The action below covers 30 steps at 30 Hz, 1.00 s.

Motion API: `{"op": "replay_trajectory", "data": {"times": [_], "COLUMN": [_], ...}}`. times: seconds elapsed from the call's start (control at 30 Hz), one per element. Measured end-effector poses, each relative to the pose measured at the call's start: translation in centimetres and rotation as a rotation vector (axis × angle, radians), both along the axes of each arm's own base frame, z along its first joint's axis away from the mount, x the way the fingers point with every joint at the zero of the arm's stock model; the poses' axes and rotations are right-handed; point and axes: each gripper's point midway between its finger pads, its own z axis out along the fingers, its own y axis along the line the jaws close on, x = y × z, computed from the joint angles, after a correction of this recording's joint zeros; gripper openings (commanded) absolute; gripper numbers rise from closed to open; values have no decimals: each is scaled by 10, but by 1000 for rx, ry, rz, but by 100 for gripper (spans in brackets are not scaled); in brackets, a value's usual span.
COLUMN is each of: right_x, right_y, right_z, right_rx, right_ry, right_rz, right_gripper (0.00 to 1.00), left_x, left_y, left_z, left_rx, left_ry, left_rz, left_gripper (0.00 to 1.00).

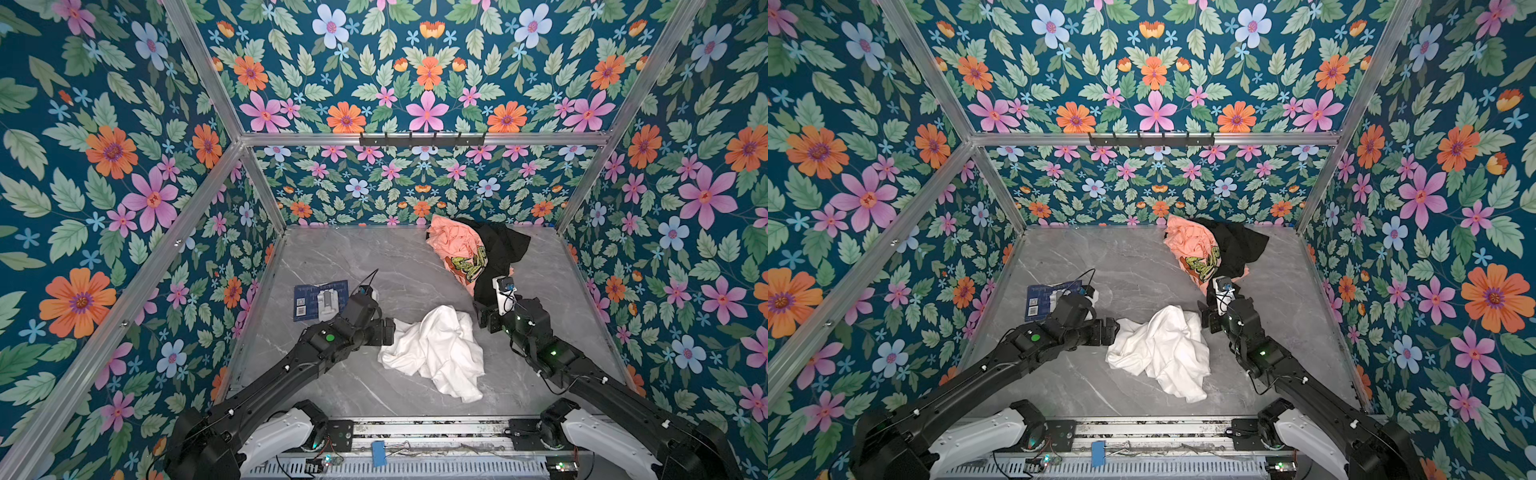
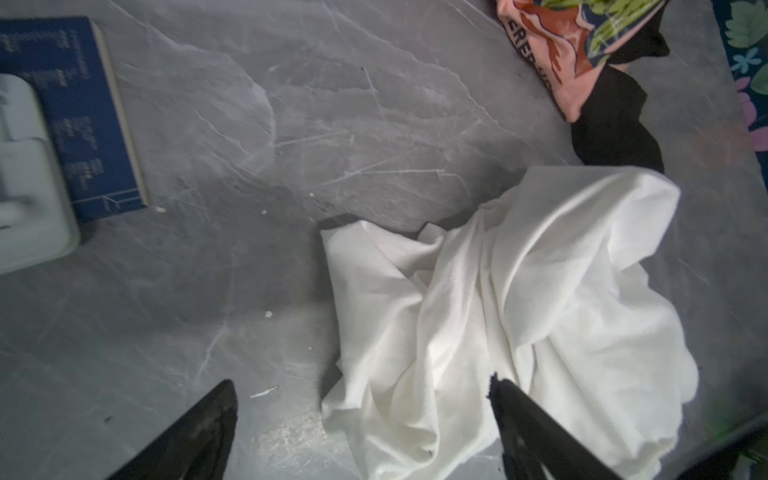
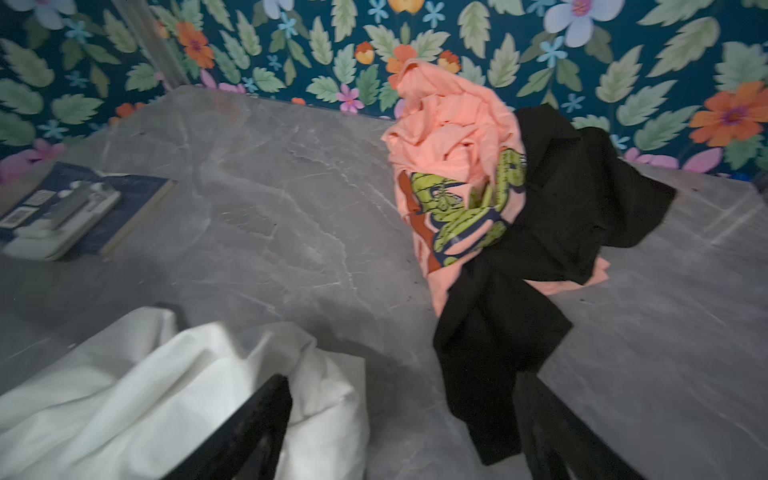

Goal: Pick out a specific cloth from the pile

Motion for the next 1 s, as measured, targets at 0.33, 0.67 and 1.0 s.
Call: {"op": "replay_trajectory", "data": {"times": [0.33,0.67,1.0], "right_x": [29,60,56], "right_y": [-84,-97,-117], "right_z": [-36,-60,-74], "right_rx": [-139,-214,-171], "right_ry": [-19,-23,-30], "right_rz": [-280,-326,-349], "right_gripper": [92,93,92], "left_x": [45,59,62], "left_y": [46,102,194], "left_z": [41,54,-18], "left_rx": [25,199,526], "left_ry": [-235,-497,-565], "left_rz": [224,434,582], "left_gripper": [100,99,96]}}
